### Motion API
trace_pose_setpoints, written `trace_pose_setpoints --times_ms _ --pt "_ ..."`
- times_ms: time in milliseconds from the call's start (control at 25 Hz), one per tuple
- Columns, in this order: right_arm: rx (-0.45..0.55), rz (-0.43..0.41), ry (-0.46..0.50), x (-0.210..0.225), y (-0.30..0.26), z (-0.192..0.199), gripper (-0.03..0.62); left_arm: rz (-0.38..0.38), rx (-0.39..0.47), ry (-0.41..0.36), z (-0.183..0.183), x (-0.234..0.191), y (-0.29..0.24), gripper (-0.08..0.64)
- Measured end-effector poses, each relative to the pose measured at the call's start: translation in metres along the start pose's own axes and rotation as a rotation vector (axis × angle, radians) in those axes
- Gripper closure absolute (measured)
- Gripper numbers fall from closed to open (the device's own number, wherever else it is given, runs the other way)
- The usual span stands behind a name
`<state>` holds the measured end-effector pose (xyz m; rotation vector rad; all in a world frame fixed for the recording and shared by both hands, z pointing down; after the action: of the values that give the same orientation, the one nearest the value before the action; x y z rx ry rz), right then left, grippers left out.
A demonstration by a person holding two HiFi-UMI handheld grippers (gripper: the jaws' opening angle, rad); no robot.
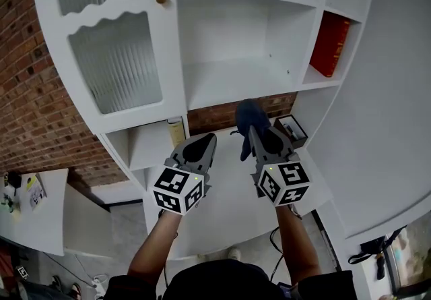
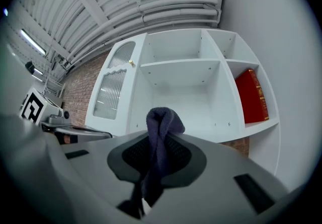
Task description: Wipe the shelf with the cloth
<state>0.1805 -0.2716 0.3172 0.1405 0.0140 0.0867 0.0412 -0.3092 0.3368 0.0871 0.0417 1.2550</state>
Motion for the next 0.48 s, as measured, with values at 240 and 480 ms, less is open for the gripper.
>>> trace_pose_setpoints --times_ms 240,480 --pt "0.012 -0.039 -0.004 0.016 -0.031 -0.007 0.535 -0.058 -0.002 -0.008 0.000 -0.011 -0.013 0.546" --pt "0.006 -0.084 0.035 0.026 -0.062 -0.011 0.535 -0.107 -0.009 -0.014 0.001 -0.017 -0.023 0.546"
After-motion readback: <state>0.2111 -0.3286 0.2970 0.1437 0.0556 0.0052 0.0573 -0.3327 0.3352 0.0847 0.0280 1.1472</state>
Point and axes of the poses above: the fingertips, and each gripper's own axes: y backward along the fingers, x to its right, z out of its underside, the point moved 4 cm from there along y, backward along the fingers, and after that the axes turned 13 degrees about z, right-handed, at the moved point
